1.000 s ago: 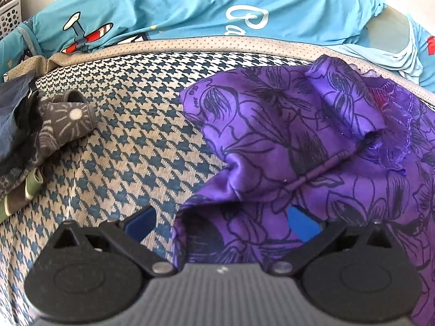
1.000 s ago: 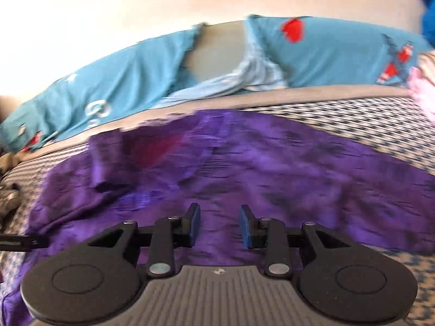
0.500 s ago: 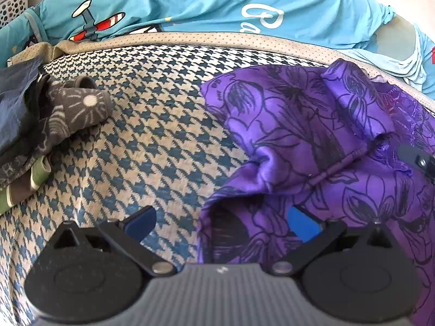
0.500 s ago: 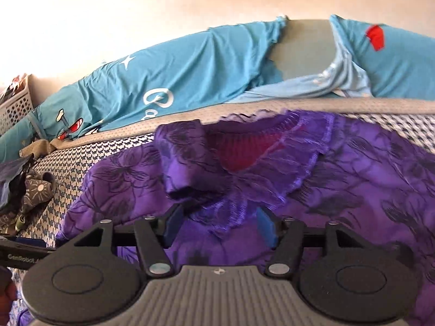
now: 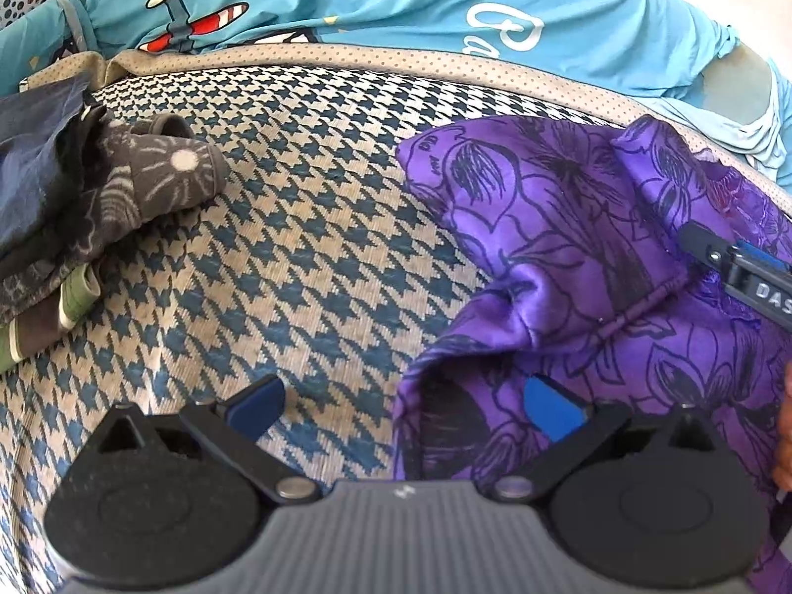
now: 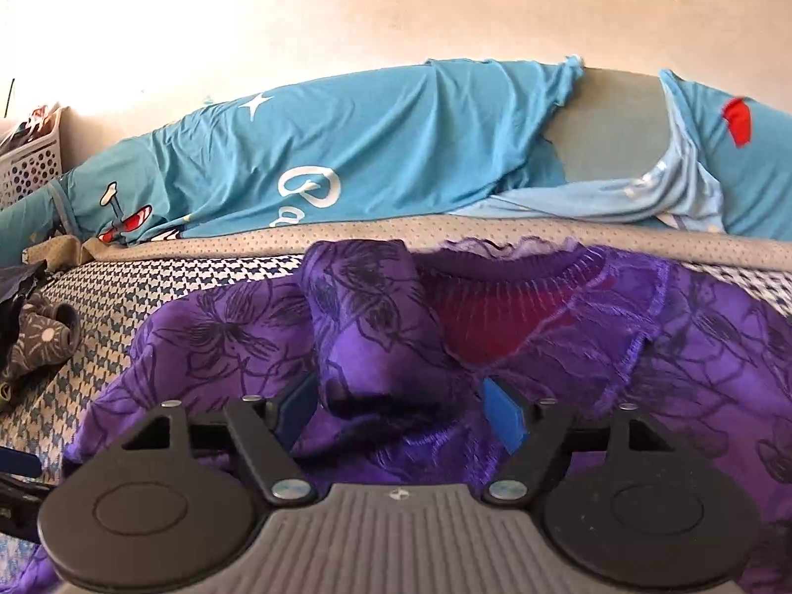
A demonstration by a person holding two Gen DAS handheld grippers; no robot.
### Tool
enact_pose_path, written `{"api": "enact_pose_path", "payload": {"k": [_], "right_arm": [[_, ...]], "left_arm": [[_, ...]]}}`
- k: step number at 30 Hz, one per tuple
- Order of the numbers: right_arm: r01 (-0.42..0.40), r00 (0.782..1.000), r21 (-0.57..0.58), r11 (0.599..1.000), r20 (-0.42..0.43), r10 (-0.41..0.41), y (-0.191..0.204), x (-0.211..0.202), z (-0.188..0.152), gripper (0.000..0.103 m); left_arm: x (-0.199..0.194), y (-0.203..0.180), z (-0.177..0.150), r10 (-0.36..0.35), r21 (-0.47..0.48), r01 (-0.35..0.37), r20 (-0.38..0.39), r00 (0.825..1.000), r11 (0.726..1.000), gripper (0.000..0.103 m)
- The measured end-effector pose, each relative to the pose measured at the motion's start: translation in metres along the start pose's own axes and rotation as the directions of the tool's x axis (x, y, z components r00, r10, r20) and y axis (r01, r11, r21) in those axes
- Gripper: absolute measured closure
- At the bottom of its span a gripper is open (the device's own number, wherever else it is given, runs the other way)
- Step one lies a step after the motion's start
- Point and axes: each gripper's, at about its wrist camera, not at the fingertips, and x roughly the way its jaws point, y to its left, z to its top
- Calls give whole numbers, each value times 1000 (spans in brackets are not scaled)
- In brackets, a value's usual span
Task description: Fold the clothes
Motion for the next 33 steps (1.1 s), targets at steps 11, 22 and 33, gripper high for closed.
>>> {"api": "enact_pose_path", "payload": {"k": [11, 22, 33], "right_arm": [[21, 999, 3, 1000, 43, -21, 9, 12, 4, 70], [-185, 981, 137, 973, 89, 173, 40, -32, 7, 81], [-365, 931, 124, 923, 55, 361, 139, -51, -16, 82]], "left_arm": [[-7, 23, 4, 33, -65, -31, 24, 999, 997, 0], [-50, 50, 15, 110, -105, -90, 202, 973, 990, 0], [-96, 112, 21, 168, -254, -86, 324, 931, 963, 0]]}}
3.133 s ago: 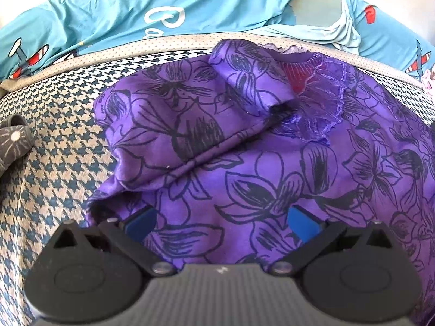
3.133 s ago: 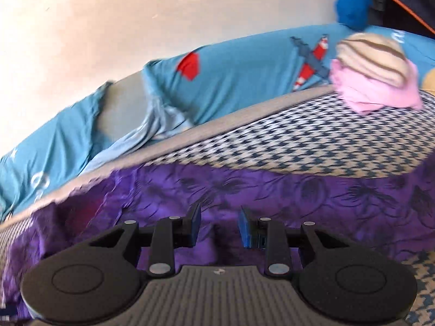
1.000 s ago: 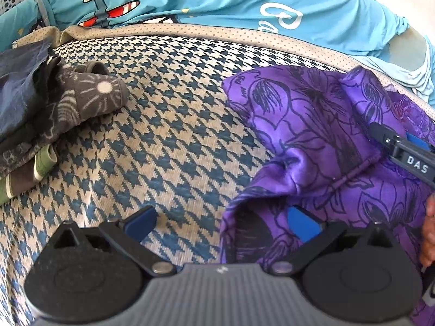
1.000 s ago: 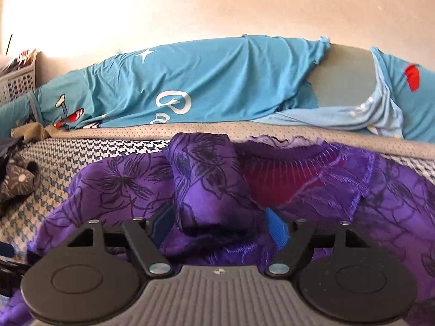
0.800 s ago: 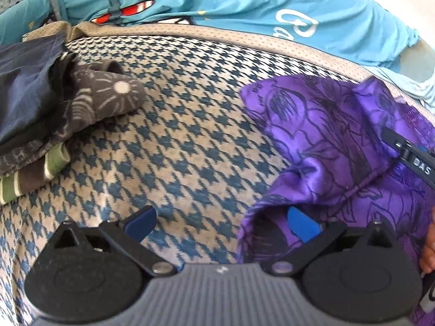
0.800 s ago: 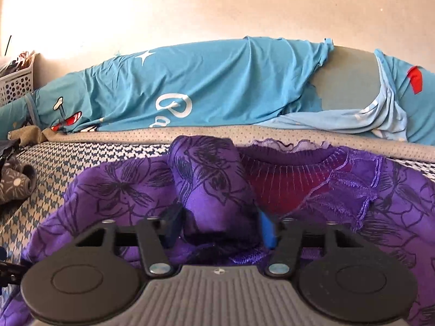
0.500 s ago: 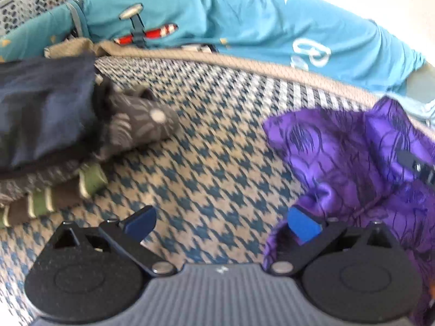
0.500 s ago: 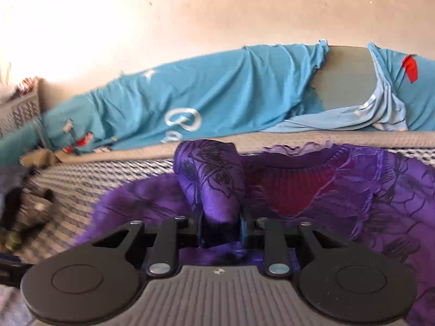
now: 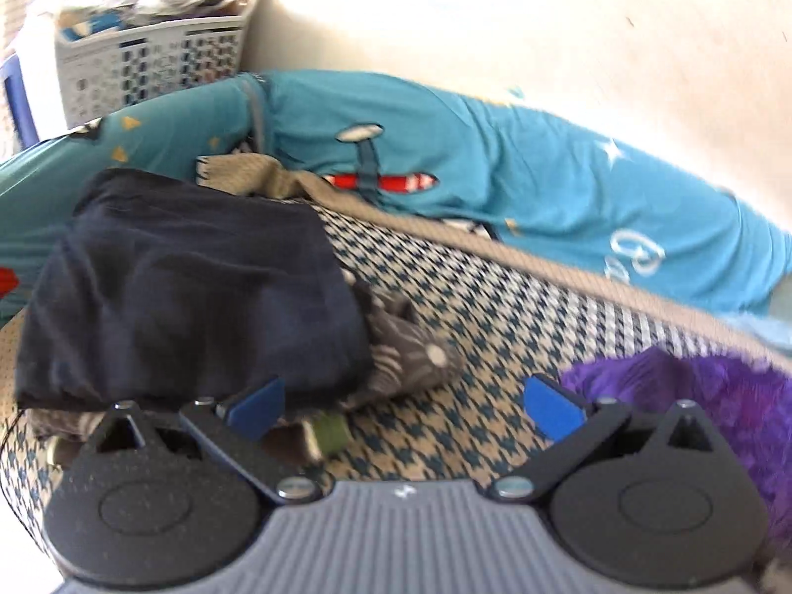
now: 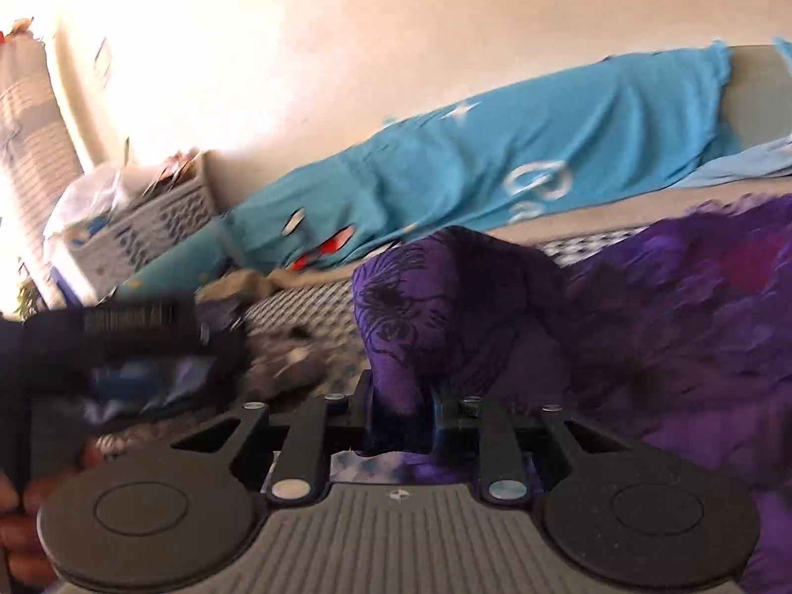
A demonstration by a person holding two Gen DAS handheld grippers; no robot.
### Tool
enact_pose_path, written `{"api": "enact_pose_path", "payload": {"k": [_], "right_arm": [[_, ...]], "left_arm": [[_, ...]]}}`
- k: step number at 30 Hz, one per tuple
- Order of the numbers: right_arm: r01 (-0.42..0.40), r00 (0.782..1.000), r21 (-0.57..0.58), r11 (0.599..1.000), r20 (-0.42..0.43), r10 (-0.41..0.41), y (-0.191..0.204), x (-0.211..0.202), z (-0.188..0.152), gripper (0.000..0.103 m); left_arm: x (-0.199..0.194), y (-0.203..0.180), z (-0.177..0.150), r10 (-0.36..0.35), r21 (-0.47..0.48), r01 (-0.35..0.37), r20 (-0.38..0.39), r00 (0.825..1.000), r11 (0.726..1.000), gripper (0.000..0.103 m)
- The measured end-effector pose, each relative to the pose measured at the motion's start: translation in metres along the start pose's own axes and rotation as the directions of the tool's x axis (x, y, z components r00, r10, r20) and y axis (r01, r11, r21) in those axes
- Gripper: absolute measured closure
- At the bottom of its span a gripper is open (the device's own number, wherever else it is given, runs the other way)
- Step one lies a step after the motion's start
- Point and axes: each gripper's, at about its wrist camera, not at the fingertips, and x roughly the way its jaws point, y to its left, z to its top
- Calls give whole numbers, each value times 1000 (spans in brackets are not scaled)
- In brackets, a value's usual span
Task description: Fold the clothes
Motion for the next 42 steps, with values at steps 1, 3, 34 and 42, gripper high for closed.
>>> {"api": "enact_pose_path", "payload": {"k": [1, 3, 34, 42], "right_arm": [[-16, 1000, -5, 1000, -10, 16, 8, 3, -2, 83], [-53, 998, -17, 998, -32, 52, 21, 8, -6, 85], [-389, 916, 242, 889, 0, 401, 117, 56, 47, 88], [-329, 916, 136, 935, -194, 350, 128, 68, 13, 69]], "left_arm": [[-3, 7, 2, -3, -21, 3, 6, 1000, 1000, 0], [-6, 19, 5, 12, -52, -11, 15, 1000, 999, 0], [-47, 116, 28, 249, -285, -196, 162, 955, 938, 0], [-43, 118, 27, 261, -265, -218, 140, 955, 939, 0]]}}
